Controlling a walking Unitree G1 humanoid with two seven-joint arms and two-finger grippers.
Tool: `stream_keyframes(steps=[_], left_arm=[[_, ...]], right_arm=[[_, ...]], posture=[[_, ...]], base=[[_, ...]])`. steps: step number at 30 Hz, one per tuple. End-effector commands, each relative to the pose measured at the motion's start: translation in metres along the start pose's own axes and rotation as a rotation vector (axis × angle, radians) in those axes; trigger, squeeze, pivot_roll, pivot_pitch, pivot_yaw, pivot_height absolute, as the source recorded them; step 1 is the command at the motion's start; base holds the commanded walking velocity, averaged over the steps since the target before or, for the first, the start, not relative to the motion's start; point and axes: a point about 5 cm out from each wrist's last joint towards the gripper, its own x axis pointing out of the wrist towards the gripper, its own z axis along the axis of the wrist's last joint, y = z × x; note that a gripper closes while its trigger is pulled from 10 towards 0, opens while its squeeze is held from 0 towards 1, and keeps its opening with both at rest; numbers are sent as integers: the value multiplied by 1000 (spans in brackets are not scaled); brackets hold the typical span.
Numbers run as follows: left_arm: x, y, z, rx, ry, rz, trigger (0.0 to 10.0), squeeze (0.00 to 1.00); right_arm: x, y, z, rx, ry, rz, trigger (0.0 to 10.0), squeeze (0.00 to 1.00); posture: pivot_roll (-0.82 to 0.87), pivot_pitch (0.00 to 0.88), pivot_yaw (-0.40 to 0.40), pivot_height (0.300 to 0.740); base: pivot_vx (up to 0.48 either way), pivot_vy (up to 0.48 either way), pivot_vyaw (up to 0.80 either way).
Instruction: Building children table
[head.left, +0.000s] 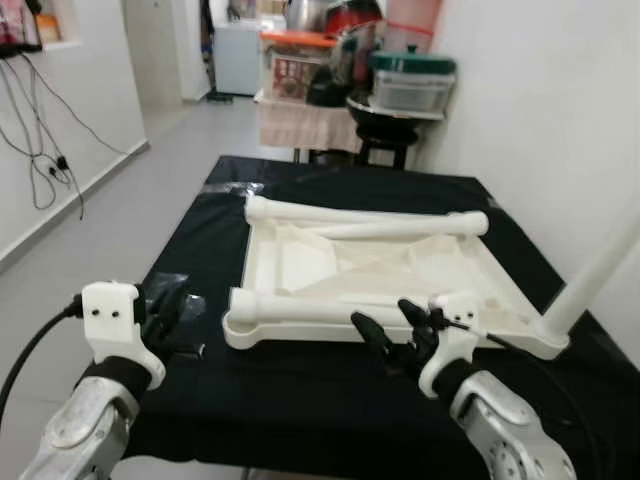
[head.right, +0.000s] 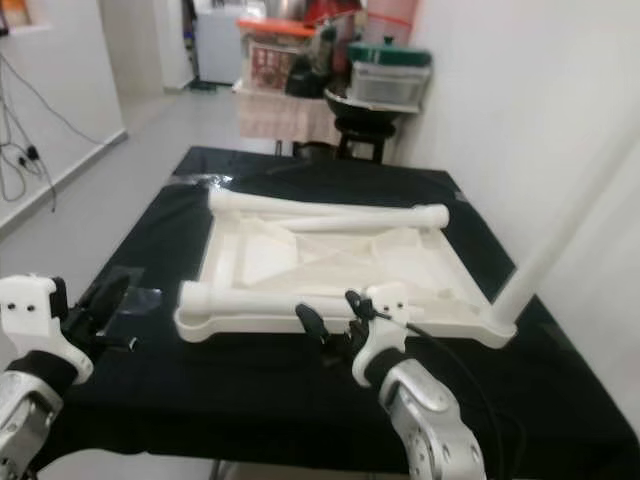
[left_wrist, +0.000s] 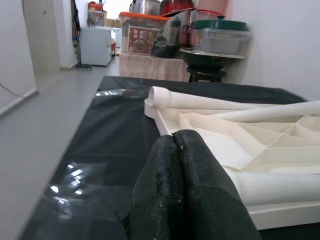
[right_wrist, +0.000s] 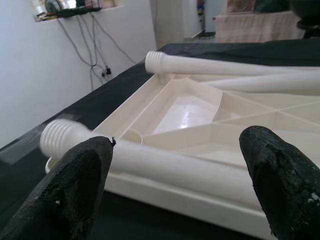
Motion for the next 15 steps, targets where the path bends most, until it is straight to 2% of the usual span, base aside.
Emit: stream_keyframes(steps=[1,4,11,15], left_arm=[[2,-7,1,15,-9,-33,10000,0],[3,-8,2,19,-12,-37,10000,0],[9,-15,1,40,-7,-87,10000,0],[10,-15,1,40,-4,-93,10000,0]], right_arm=[[-2,-8,-2,-5,4,-49,10000,0],[-1,-8,0,-9,-1,-58,10000,0],[14,-12,15,-92,-52,-98,10000,0],[17,-14,17,-111,-59,-105,10000,0]], posture=[[-75,0,-55,740],[-77,0,-51,740],[-74,0,-50,740],[-74,0,-50,740]], base=[[0,0,0],[0,0,0],[0,0,0],[0,0,0]])
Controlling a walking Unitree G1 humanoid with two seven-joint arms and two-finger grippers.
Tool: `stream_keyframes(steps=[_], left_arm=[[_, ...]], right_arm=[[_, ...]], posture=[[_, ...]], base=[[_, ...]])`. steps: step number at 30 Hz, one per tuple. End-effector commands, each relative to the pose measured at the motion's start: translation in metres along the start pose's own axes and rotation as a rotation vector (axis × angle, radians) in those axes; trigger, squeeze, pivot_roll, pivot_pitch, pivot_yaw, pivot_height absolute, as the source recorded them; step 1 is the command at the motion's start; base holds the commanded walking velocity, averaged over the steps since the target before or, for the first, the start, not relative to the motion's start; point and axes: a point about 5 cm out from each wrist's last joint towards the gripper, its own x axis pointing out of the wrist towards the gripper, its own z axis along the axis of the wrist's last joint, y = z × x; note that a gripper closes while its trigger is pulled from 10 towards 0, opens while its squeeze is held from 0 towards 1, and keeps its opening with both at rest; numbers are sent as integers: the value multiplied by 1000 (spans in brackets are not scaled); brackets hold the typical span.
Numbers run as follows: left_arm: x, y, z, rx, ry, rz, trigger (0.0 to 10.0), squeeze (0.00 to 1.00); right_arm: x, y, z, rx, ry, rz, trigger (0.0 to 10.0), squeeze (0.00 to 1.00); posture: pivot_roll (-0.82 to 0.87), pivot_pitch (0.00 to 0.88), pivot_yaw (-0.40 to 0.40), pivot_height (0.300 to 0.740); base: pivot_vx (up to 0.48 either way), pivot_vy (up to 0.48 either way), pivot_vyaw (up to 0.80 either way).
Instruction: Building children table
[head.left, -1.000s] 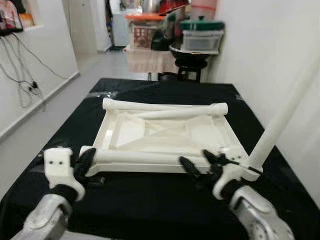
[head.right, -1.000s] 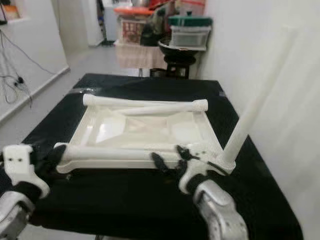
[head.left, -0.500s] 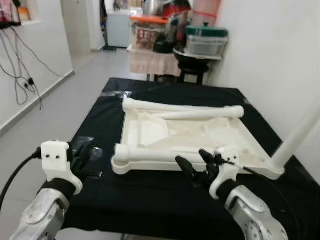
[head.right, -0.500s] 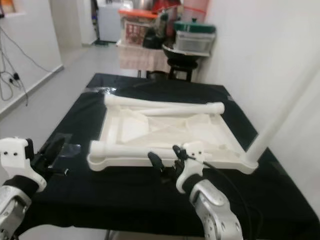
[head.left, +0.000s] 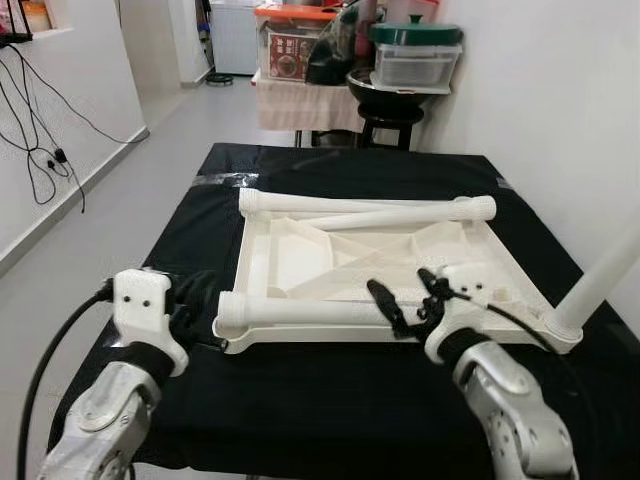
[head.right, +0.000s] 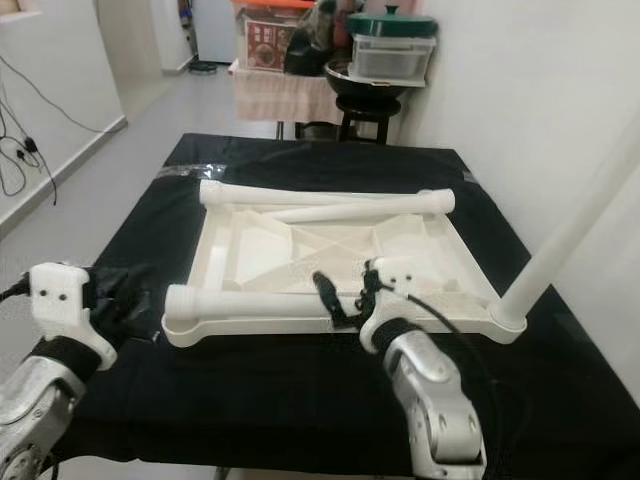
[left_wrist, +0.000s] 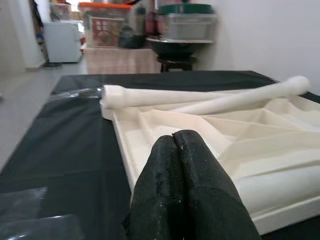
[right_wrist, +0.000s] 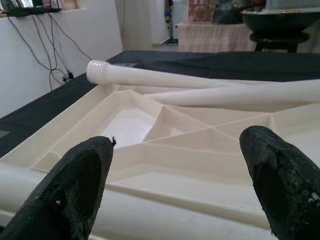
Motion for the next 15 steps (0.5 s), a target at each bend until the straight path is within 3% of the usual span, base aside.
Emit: stream_keyframes(steps=[1,6,15], left_arm=[[1,1,-2,16,14,-2,10000,0],[5,2,-2,21,11,-3,10000,0],[11,-5,4,-8,-16,-24,10000,0]], right_arm=[[1,-2,-2,-11,5,-13,10000,0],[11,-17,0,-43,-47,-137,10000,0],[5,-12,-8,-29,-35,-97,10000,0]], posture=[[-73,0,-50,740],[-65,0,-54,740],[-86,0,-34,740]], base=[[0,0,0],[0,0,0],[0,0,0]])
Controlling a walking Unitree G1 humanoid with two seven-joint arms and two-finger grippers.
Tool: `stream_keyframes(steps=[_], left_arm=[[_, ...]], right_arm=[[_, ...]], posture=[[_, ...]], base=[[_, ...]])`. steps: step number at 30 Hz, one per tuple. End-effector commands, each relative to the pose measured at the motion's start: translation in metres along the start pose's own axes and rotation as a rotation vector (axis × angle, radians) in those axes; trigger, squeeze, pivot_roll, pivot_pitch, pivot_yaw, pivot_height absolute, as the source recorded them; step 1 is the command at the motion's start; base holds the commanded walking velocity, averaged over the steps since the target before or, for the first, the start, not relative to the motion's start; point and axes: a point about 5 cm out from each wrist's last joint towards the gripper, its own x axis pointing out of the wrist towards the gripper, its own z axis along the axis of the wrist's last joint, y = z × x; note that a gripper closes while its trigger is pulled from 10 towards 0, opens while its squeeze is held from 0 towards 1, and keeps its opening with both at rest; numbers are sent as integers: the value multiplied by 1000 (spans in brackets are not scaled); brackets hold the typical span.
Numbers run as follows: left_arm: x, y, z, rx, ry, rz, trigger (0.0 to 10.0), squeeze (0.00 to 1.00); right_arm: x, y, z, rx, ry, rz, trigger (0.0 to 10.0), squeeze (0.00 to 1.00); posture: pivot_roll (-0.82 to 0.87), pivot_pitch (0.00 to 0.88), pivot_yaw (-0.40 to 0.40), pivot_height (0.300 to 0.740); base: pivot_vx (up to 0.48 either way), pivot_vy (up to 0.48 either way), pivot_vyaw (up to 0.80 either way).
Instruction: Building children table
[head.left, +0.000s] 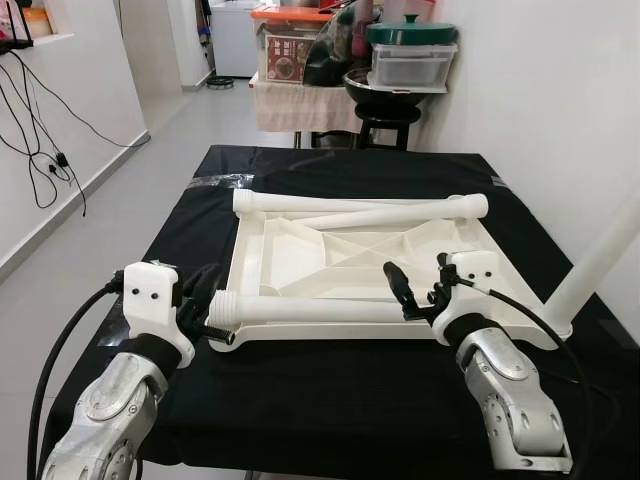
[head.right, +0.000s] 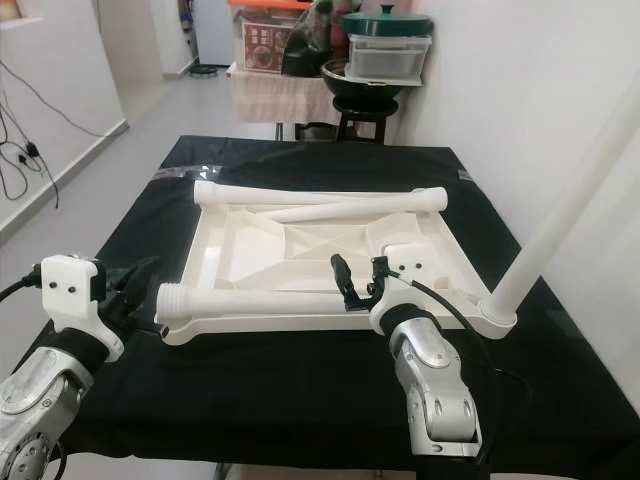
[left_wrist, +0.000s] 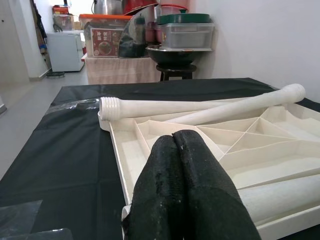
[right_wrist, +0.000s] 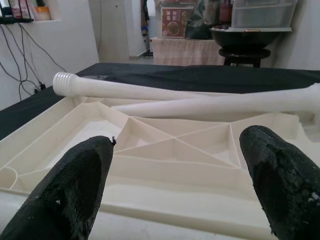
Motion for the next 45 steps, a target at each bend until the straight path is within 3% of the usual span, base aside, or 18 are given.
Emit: stream_keyframes(steps=[1,5,14,22,36,45], left_arm=[[1,-4,-2,-14,9,-13,10000,0],[4,-6,-11,-31,39,-36,10000,0],[10,-3,-13,-16,42,-39,10000,0],[26,1,-12,1,40,-85,10000,0],[26,-3,-10,-27,33,-132,10000,0],[26,-4,-10,-29,31,-161,10000,0]], right_arm=[[-3,2,-3,2,0,13,10000,0],[-5,4,-16,49,14,36,10000,0],[1,7,-13,67,-7,53,10000,0],[13,5,-3,111,-48,42,10000,0],[14,3,-2,128,-51,53,10000,0],[16,3,-3,132,-45,65,10000,0]], posture=[[-86,0,-34,740],[-93,0,-2,740],[-102,0,6,740],[-116,0,9,740],[-111,0,0,740],[-109,0,-2,740]], base=[[0,0,0],[0,0,0],[0,0,0],[0,0,0],[0,0,-37],[277,0,-207]])
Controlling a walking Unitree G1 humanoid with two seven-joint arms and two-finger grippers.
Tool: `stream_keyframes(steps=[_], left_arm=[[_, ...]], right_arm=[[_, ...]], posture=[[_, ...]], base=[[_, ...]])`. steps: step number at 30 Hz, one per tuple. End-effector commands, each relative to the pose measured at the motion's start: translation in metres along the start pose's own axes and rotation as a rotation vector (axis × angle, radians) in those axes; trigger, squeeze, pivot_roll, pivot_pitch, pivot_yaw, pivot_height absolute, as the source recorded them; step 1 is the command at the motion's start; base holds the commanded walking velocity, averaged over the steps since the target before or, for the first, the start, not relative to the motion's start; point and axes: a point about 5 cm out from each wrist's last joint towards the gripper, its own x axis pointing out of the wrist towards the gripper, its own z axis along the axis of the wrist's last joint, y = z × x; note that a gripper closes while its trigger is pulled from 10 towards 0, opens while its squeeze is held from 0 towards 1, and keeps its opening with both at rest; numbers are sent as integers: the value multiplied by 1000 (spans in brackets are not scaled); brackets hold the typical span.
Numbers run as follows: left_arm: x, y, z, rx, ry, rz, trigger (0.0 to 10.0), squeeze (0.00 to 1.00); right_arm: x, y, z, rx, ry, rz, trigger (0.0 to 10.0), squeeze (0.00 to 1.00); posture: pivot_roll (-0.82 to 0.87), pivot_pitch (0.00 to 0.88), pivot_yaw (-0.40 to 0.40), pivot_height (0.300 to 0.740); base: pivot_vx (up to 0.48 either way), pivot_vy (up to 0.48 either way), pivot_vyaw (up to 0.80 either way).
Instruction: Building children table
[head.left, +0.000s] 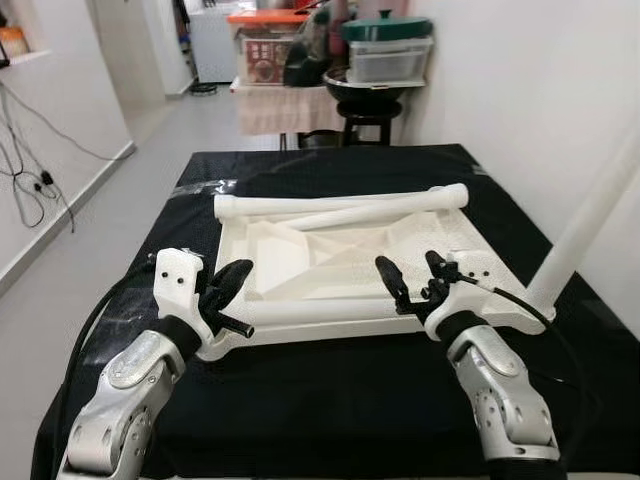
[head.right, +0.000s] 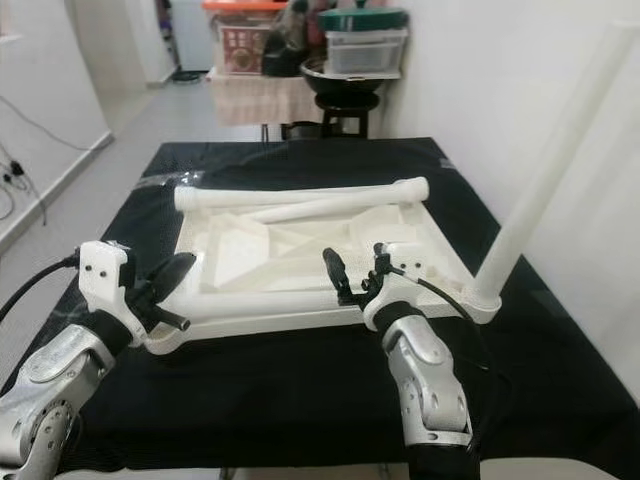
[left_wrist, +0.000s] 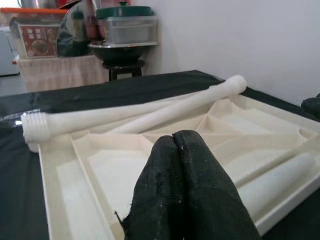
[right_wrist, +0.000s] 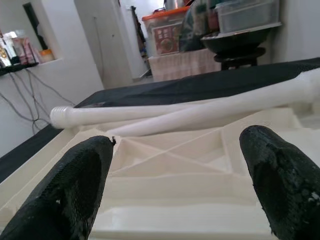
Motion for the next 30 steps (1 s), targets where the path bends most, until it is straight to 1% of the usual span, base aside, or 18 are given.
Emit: stream_keyframes(steps=[1,2,12,22,30], left_arm=[[-1,1,-1,1,6,-3,10000,0],[0,1,-1,1,6,-3,10000,0],[1,2,0,4,7,-7,10000,0],[3,0,2,27,0,-6,10000,0],[1,2,1,15,5,12,10000,0]], right_arm=[[3,3,-2,0,13,12,10000,0],[3,3,-2,-2,15,14,10000,0],[3,2,0,20,-2,22,10000,0],[3,1,0,39,-2,27,10000,0],[4,1,-2,47,1,30,10000,0]], posture=[[-109,0,-2,740],[-109,0,-2,740],[-110,0,-1,740],[-108,0,-1,740],[-101,0,-3,740]], base=[[292,0,-800],[296,0,-800],[293,0,0],[0,0,0],[0,0,0]])
